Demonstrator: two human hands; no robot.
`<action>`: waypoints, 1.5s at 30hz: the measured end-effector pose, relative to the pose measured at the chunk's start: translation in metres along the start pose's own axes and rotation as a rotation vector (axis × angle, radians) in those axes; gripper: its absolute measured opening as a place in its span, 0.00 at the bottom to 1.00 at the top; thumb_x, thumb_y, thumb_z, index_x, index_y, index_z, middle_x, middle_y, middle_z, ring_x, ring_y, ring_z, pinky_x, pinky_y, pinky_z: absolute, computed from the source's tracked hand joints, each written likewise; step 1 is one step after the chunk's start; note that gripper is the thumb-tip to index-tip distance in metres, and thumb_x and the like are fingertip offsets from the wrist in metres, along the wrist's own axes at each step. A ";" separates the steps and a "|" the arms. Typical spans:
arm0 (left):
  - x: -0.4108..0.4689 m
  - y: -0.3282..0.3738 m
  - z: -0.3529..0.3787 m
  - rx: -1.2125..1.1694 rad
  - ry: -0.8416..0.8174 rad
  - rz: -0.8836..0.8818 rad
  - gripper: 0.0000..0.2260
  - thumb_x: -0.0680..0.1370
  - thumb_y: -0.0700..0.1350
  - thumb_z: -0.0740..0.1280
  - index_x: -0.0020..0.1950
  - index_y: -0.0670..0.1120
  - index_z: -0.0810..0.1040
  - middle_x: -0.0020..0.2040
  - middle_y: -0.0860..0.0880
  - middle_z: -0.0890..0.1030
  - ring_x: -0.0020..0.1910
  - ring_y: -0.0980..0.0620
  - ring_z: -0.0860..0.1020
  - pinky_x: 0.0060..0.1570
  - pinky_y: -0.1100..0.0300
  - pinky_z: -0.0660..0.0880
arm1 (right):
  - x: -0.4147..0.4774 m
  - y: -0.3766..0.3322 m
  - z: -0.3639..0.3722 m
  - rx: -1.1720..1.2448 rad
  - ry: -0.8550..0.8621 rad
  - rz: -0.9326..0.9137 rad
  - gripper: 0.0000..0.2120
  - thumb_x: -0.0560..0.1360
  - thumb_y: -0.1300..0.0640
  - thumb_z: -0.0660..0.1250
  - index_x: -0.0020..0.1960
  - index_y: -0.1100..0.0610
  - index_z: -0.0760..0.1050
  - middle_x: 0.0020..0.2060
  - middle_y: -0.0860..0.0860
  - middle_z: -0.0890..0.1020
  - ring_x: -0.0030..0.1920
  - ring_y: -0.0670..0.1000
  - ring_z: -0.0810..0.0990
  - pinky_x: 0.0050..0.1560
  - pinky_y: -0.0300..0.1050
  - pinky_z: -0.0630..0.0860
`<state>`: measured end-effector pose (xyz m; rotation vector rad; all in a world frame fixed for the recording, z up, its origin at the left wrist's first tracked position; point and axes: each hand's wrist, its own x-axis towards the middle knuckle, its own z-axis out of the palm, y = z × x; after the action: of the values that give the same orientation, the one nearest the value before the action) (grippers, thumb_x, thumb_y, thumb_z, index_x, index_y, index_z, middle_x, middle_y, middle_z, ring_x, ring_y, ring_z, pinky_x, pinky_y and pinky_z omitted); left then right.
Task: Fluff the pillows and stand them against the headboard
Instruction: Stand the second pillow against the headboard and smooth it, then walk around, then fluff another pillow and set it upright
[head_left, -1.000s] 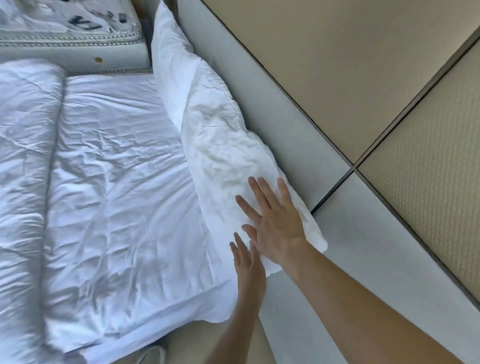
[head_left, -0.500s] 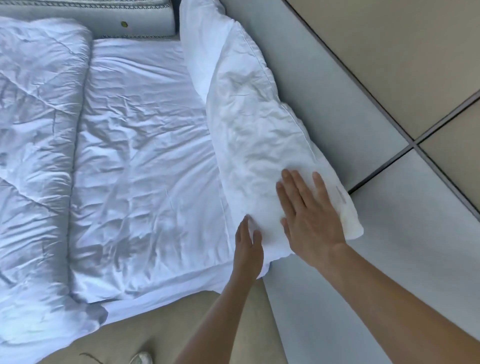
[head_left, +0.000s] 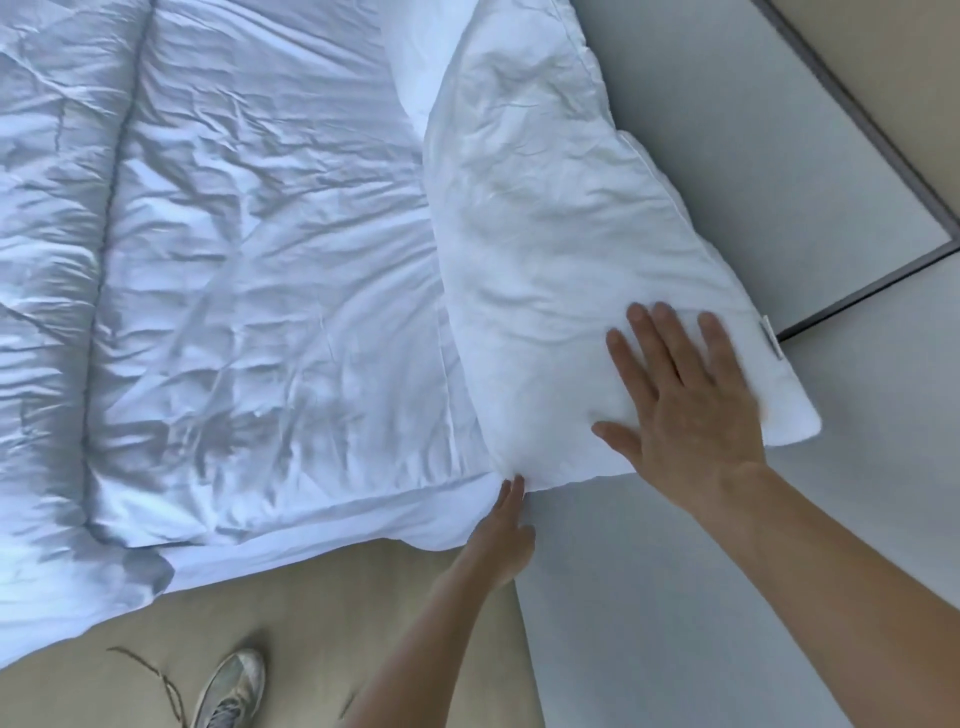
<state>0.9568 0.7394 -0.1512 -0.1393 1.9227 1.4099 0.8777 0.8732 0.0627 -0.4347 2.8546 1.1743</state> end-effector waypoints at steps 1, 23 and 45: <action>-0.008 0.003 -0.006 0.025 0.014 -0.007 0.32 0.83 0.47 0.54 0.81 0.66 0.42 0.83 0.57 0.53 0.71 0.48 0.73 0.61 0.57 0.74 | -0.003 0.007 -0.003 0.034 -0.039 0.046 0.40 0.77 0.34 0.34 0.81 0.57 0.36 0.80 0.59 0.36 0.81 0.59 0.36 0.76 0.64 0.30; -0.298 0.155 -0.213 1.080 0.669 0.081 0.41 0.75 0.72 0.42 0.81 0.50 0.63 0.82 0.46 0.61 0.79 0.40 0.61 0.75 0.39 0.62 | -0.068 0.007 -0.193 0.929 -0.067 0.103 0.39 0.80 0.33 0.52 0.82 0.55 0.48 0.81 0.62 0.45 0.81 0.62 0.43 0.79 0.60 0.49; -0.575 -0.110 -0.271 0.610 0.937 -0.379 0.36 0.79 0.71 0.50 0.82 0.53 0.57 0.84 0.47 0.54 0.82 0.43 0.52 0.78 0.41 0.53 | -0.169 -0.293 -0.416 0.827 -0.034 -0.381 0.45 0.74 0.26 0.47 0.82 0.53 0.51 0.80 0.64 0.52 0.80 0.65 0.48 0.77 0.64 0.52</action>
<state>1.2934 0.2770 0.1478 -0.9387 2.7754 0.4494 1.1515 0.4281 0.1807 -0.8114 2.7185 -0.0785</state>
